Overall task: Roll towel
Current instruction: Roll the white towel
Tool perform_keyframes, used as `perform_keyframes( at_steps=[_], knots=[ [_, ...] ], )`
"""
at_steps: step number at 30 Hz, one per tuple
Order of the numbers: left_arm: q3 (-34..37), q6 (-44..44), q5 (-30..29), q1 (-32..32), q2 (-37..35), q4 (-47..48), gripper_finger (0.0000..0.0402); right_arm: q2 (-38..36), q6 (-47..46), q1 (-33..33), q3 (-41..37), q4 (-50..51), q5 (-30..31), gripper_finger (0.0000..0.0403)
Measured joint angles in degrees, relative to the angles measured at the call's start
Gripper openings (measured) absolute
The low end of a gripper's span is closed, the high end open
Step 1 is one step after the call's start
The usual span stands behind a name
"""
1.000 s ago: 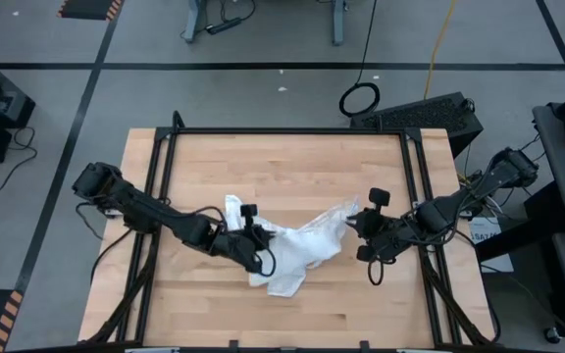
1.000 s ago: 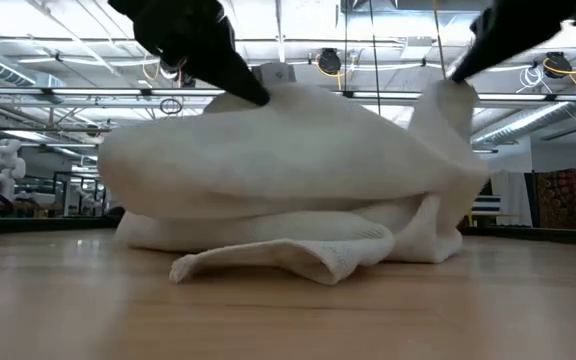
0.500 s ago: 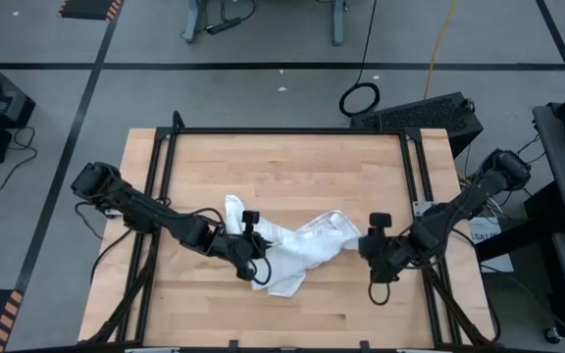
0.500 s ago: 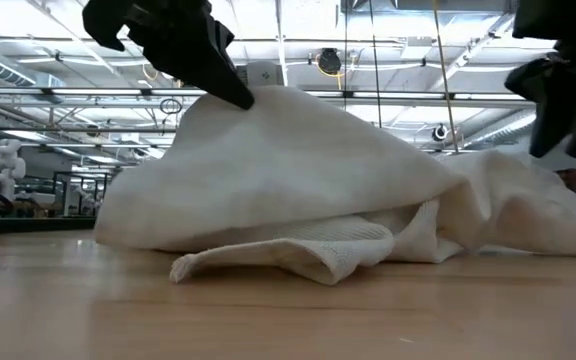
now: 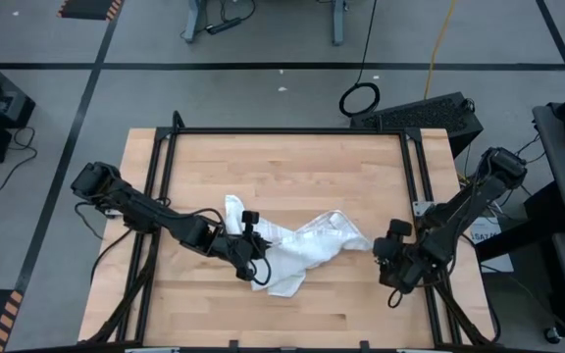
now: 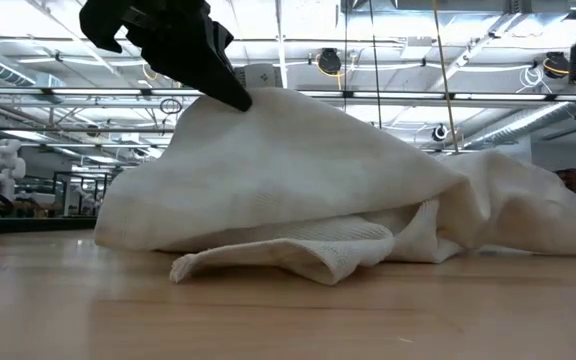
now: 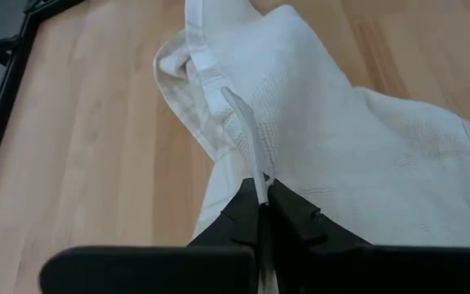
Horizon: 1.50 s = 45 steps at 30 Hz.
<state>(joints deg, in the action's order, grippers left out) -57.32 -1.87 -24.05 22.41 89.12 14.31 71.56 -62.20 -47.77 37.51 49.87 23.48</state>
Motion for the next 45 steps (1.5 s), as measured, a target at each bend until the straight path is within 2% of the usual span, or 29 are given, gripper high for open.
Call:
perform_keyframes(
  at_steps=[6,10,13,15,17,18,24,28,30,34,38,42,45],
  knots=[
    [0.0,-0.01,-0.07,0.0,0.0,0.05,0.0017,0.01,-1.17,0.72,-6.2,-4.76,6.61,0.0215],
    [0.0,-0.04,-0.2,0.0,0.0,0.15,0.0017,0.01,0.84,2.36,-9.97,-11.56,6.8,0.0173],
    [0.0,-0.73,-0.92,0.0,0.0,-0.4,0.0017,0.01,4.66,3.58,-12.29,-19.25,6.72,0.0124],
    [0.0,-1.51,-2.15,0.0,0.0,-0.95,0.0017,0.01,7.46,4.11,-12.56,-23.26,6.79,0.0077],
    [-0.26,-1.92,-2.72,0.16,-0.02,-1.56,0.0017,0.01,9.82,4.26,-11.46,-24.14,6.78,0.0026],
    [-0.9,-1.9,-2.79,0.52,-0.36,-1.1,0.0017,0.01,10.95,4.26,-10.37,-23.97,7.1,0.0014],
    [-5.59,-4.95,-3.63,5.35,-4.69,-0.78,0.0017,-0.04,16.26,3.46,2.5,-16.95,7.81,0.0003],
    [-9.1,-10.87,-4.36,10.14,-8.43,-1.36,0.0017,-0.06,20.57,0.47,14.35,-11.13,8.17,0.0003],
    [-11.51,-14.33,-5.7,12.52,-9.75,-2.25,0.0017,-0.04,22.55,-1.29,20.52,-7.54,10.38,0.0002],
    [-16.25,-21.9,-13.82,14.95,-11.23,-2.03,0.0017,1.23,25.65,-4.02,32.92,1.85,22.44,0.0001],
    [-20.56,-27.63,-21.2,13.12,-12.07,-2.01,0.0017,3.12,31.64,-3.76,44.02,9.88,37.11,0.0001],
    [-25.46,-32.0,-22.03,7.02,-12.0,-1.71,0.0009,3.39,42.22,-0.22,51.76,11.88,47.94,0.0001],
    [-29.97,-34.14,-20.93,0.86,-12.0,-1.32,0.0007,2.55,52.04,4.32,57.58,11.85,50.3,0.0]
  ],
)
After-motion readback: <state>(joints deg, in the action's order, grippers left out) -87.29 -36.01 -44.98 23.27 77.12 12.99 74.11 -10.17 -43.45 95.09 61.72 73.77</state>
